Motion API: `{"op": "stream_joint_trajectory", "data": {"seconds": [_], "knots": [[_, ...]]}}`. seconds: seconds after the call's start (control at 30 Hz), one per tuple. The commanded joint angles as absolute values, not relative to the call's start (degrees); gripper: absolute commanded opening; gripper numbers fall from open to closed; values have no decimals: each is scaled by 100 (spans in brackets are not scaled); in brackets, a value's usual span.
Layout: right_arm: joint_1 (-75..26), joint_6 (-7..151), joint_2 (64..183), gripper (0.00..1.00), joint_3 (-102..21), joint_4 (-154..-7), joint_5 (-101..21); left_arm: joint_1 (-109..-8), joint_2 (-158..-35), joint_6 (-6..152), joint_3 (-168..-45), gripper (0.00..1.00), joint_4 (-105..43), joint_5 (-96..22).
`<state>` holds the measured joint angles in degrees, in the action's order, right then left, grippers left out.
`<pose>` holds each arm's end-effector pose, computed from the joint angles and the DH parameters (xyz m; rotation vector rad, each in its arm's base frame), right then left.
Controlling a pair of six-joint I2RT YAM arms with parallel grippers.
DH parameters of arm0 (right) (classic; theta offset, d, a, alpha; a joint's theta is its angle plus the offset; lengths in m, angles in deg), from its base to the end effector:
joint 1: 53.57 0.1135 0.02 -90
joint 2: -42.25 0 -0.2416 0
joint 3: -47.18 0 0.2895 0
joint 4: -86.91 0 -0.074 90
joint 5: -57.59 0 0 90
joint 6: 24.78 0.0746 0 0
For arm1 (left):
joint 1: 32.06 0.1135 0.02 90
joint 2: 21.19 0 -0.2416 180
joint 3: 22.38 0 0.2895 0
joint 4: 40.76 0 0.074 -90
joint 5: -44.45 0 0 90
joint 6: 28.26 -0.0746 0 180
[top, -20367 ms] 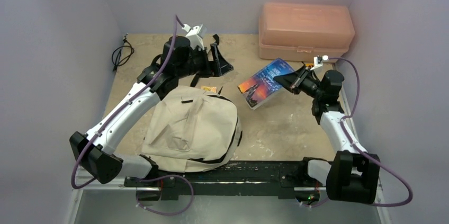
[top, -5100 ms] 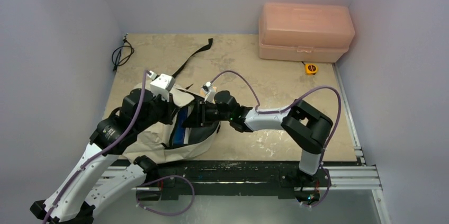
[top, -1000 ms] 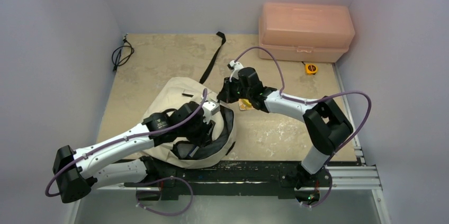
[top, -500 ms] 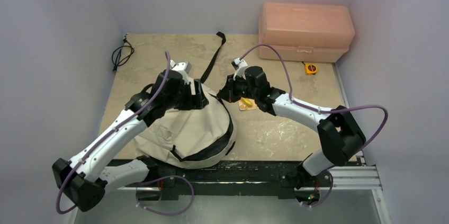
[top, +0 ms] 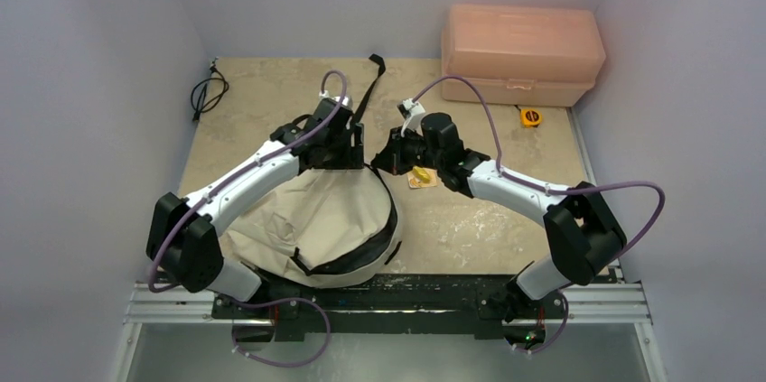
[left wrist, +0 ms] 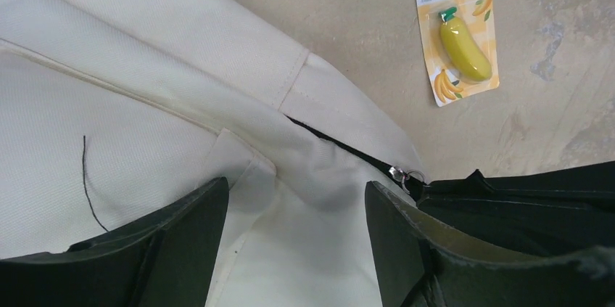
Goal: Pack the student bag
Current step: Zip the student bag at the center of the board.
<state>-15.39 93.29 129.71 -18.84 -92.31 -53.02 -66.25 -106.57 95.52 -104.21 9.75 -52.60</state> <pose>0.3076 0.2753 0.1947 -0.4378 2.0566 1.0840 0.3165 -0.2039 0.2165 -0.0416 2.5355 -0.3302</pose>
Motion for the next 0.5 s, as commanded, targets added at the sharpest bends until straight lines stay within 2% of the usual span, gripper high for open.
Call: {"op": "stream_joint_trajectory", "data": {"seconds": [0.0,0.23,0.37,0.47], "knots": [[-1555,9398,12721,0,-1916,-9527,-5640,-6605,-10149,8979,-10106,69,399,-5578],[-1558,9403,12789,0,-1919,-9512,-5717,-6597,-10327,8629,-10300,70,776,-6359],[-1556,9456,12782,0,-1889,-9527,-5746,-6585,-10911,8527,-10566,70,881,-6030],[-1555,9488,12721,0,-1853,-9539,-5742,-6587,-11184,8561,-10606,53,864,-5941]]}}
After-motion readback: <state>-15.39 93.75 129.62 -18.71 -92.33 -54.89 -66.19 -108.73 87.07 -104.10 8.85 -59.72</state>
